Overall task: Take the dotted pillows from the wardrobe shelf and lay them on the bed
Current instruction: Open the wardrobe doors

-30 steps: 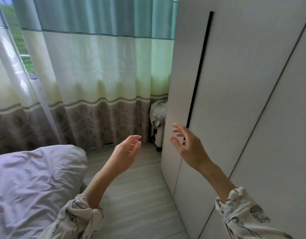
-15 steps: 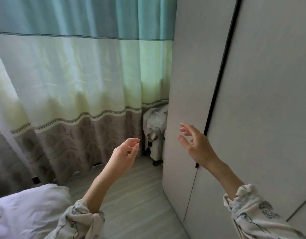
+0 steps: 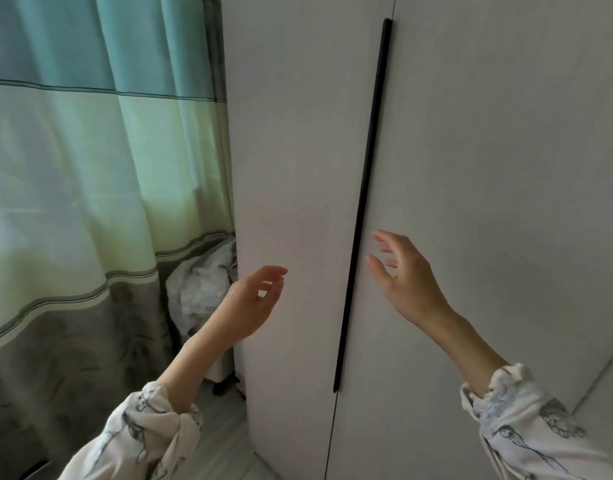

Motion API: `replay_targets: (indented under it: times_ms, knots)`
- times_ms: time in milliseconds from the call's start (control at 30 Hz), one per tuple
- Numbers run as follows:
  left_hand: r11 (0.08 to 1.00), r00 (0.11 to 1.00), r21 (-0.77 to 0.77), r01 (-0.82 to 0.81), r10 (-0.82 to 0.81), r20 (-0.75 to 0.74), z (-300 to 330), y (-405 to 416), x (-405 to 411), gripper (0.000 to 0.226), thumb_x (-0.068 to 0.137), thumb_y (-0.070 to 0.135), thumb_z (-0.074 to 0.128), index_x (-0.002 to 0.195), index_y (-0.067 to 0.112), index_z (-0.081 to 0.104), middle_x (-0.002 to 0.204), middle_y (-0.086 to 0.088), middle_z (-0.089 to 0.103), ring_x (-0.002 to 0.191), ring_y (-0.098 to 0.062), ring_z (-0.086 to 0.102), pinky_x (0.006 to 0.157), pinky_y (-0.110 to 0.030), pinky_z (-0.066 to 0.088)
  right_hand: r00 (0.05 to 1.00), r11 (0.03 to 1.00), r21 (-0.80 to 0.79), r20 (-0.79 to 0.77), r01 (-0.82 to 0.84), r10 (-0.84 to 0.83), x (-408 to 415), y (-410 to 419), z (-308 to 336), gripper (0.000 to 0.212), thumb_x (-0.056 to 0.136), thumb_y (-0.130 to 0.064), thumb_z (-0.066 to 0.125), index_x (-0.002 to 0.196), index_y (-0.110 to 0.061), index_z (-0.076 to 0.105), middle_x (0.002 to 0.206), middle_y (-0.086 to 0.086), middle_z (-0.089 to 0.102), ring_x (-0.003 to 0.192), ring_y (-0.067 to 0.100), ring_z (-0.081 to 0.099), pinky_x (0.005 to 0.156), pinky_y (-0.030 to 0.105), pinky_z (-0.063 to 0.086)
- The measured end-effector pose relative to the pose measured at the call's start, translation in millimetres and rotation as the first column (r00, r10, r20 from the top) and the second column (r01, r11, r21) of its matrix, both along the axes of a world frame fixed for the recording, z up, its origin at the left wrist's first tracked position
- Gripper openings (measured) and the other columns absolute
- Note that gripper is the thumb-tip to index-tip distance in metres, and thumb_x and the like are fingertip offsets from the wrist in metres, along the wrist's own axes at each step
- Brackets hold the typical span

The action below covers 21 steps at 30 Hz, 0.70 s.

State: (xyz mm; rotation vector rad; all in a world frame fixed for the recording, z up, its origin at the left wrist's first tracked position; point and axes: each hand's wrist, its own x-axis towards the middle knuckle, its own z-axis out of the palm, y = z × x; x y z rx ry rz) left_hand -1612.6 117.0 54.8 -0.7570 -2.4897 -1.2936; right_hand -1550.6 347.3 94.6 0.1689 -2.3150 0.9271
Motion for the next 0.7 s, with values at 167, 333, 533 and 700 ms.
replay_targets:
  times_ms: [167,333,533,700]
  knots:
    - [0.986,0.985,0.084,0.141,-0.131,-0.114,37.1,47.6,-59.3,0.027,0.093,0.018,0.047,0.12,0.019,0.053,0.103,0.004,0.061,0.096,-0.011,0.058,0.082,-0.023,0.046,0.979,0.986,0.05,-0.137,0.156,-0.148,-36.0,21.3,29.7,0.04,0.091,-0.019,0.052,0.129,-0.011,0.047,0.13,0.004,0.049,0.121,0.017,0.046,0.105,0.033,0.035]
    - [0.98,0.952,0.017,0.197,-0.188,-0.243,69.0,85.6,-103.3,0.038,0.094,0.017,0.046,0.131,0.016,0.044,0.122,-0.004,0.055,0.113,-0.018,0.052,0.097,-0.029,0.041,0.921,0.928,0.176,-0.278,0.328,-0.273,-64.2,33.0,48.1,0.041,0.09,-0.016,0.053,0.13,-0.007,0.047,0.139,0.009,0.044,0.134,0.021,0.031,0.109,0.02,0.017]
    - [0.99,0.895,0.006,0.144,-0.128,-0.428,93.6,133.2,-138.6,0.054,0.092,0.017,0.048,0.142,0.01,0.029,0.145,-0.014,0.029,0.135,-0.027,0.024,0.106,-0.028,0.02,0.742,0.613,0.419,-0.423,0.669,-0.521,-93.7,51.9,66.0,0.065,0.083,-0.032,0.062,0.14,-0.015,0.036,0.152,0.015,0.022,0.141,0.036,0.012,0.112,0.057,0.006]
    - [0.956,0.889,0.169,0.242,-0.149,-0.432,85.4,163.9,-141.1,0.047,0.089,0.005,0.045,0.136,0.012,0.04,0.121,-0.008,0.044,0.116,-0.022,0.037,0.088,-0.008,0.021,0.621,0.346,0.569,-0.407,0.746,-0.671,-108.1,57.7,56.7,0.096,0.066,-0.052,0.072,0.144,-0.021,0.026,0.153,0.017,0.015,0.14,0.038,0.007,0.109,0.06,0.003]
